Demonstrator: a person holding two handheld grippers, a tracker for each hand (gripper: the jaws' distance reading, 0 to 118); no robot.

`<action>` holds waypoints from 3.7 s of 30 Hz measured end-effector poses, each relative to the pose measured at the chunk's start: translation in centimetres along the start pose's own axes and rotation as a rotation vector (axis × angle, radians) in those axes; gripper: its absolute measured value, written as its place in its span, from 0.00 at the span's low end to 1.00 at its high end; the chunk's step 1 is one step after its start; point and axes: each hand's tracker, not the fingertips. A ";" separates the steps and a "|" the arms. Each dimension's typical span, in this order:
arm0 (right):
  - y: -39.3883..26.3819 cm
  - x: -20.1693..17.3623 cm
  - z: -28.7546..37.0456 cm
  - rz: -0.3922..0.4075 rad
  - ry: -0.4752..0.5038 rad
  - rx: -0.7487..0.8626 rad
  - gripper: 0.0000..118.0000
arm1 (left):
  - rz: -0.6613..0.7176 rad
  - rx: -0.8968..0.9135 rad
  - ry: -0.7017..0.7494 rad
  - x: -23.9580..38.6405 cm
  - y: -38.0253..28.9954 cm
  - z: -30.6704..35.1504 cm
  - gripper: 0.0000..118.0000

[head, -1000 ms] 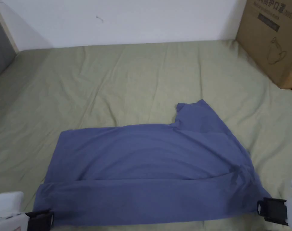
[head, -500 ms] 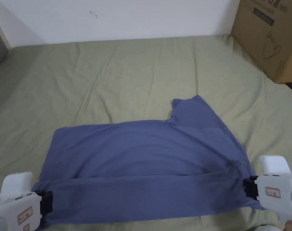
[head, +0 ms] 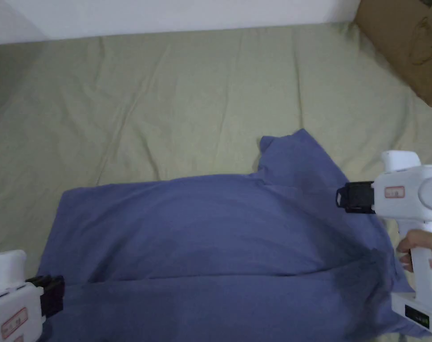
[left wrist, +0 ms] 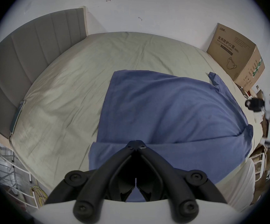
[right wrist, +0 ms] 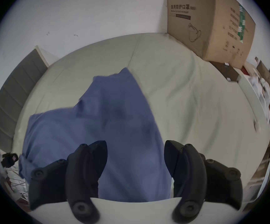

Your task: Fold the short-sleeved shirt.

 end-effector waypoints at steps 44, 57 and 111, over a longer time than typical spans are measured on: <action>5.5 -1.7 -9.1 0.118 -0.034 -0.116 0.02 | 0.119 -0.114 0.099 -3.1 14.7 -16.3 0.70; 7.1 0.0 -4.6 0.150 -0.016 -0.010 0.02 | 0.065 -0.009 0.028 -2.0 15.3 -10.9 0.03; -15.1 -14.7 10.8 0.249 0.188 0.075 0.00 | 0.409 -0.064 -0.250 -10.3 -7.7 5.9 0.97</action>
